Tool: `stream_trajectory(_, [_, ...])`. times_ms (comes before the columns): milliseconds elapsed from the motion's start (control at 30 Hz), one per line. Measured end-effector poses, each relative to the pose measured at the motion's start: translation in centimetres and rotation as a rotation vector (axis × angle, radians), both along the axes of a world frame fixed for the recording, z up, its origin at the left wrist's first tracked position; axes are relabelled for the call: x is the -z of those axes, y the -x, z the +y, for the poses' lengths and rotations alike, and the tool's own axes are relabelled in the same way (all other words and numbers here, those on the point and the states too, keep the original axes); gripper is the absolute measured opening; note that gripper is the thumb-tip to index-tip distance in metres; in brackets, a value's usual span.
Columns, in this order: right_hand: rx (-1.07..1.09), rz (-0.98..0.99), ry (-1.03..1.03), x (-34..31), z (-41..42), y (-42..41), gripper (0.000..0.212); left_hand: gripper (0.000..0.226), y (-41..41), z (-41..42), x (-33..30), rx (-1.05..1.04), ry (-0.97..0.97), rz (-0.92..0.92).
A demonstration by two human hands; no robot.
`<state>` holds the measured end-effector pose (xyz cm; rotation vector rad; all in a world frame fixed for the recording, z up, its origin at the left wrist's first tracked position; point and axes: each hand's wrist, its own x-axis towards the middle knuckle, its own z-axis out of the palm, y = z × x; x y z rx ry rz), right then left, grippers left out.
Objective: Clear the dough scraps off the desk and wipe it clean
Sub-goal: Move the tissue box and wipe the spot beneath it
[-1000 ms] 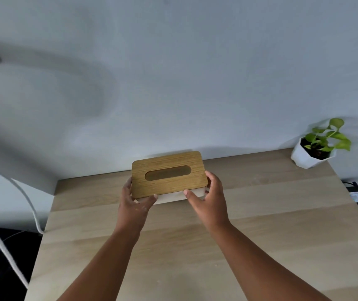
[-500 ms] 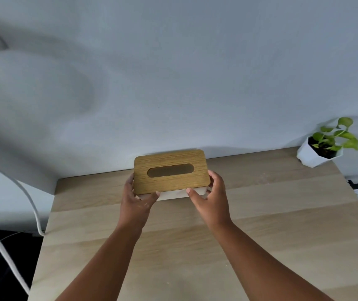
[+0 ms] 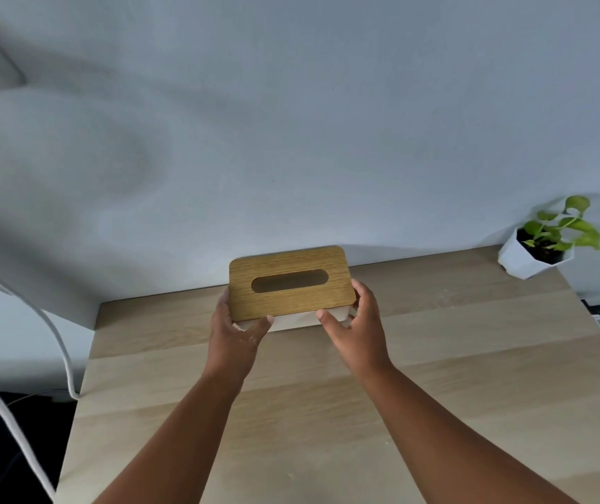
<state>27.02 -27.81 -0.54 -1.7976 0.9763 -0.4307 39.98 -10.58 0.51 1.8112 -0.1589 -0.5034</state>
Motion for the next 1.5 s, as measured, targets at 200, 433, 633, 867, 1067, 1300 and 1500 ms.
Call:
stream_trajectory(200, [-0.03,0.044,-0.022,-0.2,-0.1,-0.1,0.091,0.078,0.0,-0.2,-0.7,0.034,-0.05,-0.047])
stream_trajectory(433, [-0.04,0.067,0.001,-0.7,-0.3,1.6,0.092,0.083,1.5,0.5,-1.5,-0.018,-0.035,-0.011])
stream_trajectory(633, [-0.047,0.048,-0.012,-0.7,-0.2,6.0,0.09,0.087,6.0,0.7,-1.8,-0.086,-0.089,-0.061])
stream_trajectory(867, [-0.061,0.124,0.055,-0.7,-1.6,14.8,0.076,0.096,14.2,-0.3,0.3,-0.001,-0.207,-0.033])
stream_trajectory(1067, [-0.068,0.232,0.177,-0.4,-4.2,26.6,0.062,0.085,22.8,-3.1,2.5,0.219,-0.437,-0.239])
stream_trajectory(1300, [-0.048,0.461,0.361,0.9,-8.9,42.6,0.054,0.082,29.2,-5.7,5.1,0.476,-0.586,-0.513])
stream_trajectory(1500, [-0.071,0.629,0.545,3.1,-11.2,52.9,0.051,0.085,28.6,-6.0,6.4,0.5,-0.748,-0.629])
